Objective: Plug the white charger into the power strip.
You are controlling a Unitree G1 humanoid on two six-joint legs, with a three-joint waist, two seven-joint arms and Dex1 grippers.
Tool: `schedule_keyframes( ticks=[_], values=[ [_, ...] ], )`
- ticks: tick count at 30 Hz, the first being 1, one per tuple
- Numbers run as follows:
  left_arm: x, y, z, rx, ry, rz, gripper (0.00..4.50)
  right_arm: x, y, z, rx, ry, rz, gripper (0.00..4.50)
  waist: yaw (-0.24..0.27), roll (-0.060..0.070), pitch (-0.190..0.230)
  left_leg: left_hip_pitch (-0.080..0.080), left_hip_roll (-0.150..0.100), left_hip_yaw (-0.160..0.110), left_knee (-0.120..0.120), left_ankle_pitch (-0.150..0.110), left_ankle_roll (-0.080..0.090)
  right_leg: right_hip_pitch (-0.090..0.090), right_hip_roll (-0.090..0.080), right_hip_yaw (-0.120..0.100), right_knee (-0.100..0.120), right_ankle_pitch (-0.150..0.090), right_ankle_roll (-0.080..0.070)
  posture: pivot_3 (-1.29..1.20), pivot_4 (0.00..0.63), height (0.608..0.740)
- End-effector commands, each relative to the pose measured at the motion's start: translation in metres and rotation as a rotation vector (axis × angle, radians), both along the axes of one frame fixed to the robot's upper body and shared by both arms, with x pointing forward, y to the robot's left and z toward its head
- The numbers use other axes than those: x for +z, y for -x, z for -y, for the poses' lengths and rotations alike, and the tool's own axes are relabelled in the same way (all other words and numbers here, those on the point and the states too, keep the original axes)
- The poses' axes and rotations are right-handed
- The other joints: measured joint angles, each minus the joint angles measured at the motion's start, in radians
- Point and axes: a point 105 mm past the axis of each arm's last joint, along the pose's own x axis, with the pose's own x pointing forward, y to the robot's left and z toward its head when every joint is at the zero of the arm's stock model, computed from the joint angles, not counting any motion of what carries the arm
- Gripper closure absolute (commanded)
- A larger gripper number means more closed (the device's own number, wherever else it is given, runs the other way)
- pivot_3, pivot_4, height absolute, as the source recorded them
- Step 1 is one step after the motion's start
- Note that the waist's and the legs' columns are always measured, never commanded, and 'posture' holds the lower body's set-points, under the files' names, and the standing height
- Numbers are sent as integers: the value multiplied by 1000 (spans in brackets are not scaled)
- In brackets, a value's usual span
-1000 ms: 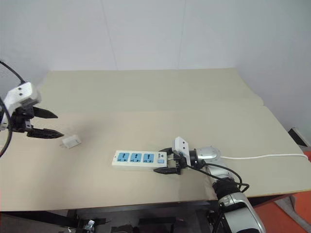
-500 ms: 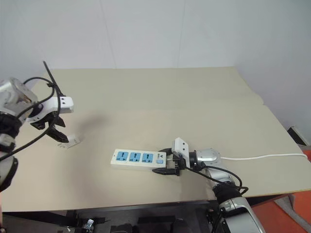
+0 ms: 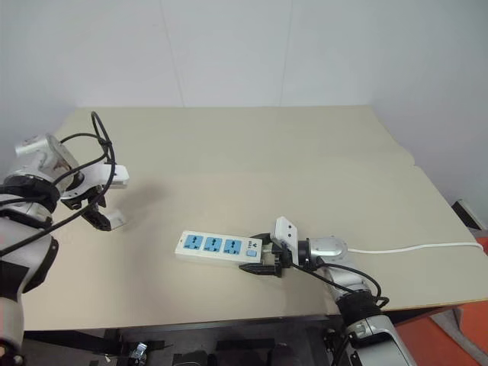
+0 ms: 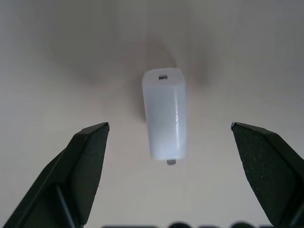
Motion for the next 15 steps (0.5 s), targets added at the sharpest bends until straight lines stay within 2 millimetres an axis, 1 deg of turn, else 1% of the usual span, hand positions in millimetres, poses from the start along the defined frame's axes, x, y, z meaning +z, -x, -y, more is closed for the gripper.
schedule_keyframes(
  ticks=[1, 9, 15],
  values=[
    [1, -4, 3, 12, 6, 27, 0, 7, 2, -1, 2, -20, 16, 1079, 0, 0, 0, 0, 0, 0, 0, 0, 0, 0, 0, 0, 0, 0, 0, 0, 150, 740],
    [-11, -4, 11, -5, 17, -8, 0, 8, 3, 0, -14, -24, 18, 1079, -1, 0, 0, 0, 0, 0, 0, 0, 0, 0, 0, 0, 0, 0, 0, 0, 150, 740],
    [-15, -3, 11, -7, 16, -18, 0, 7, 3, 2, -22, -23, 16, 1079, 0, 0, 0, 0, 0, 0, 0, 0, 0, 0, 0, 0, 1, 0, 0, 0, 150, 740]
  ],
)
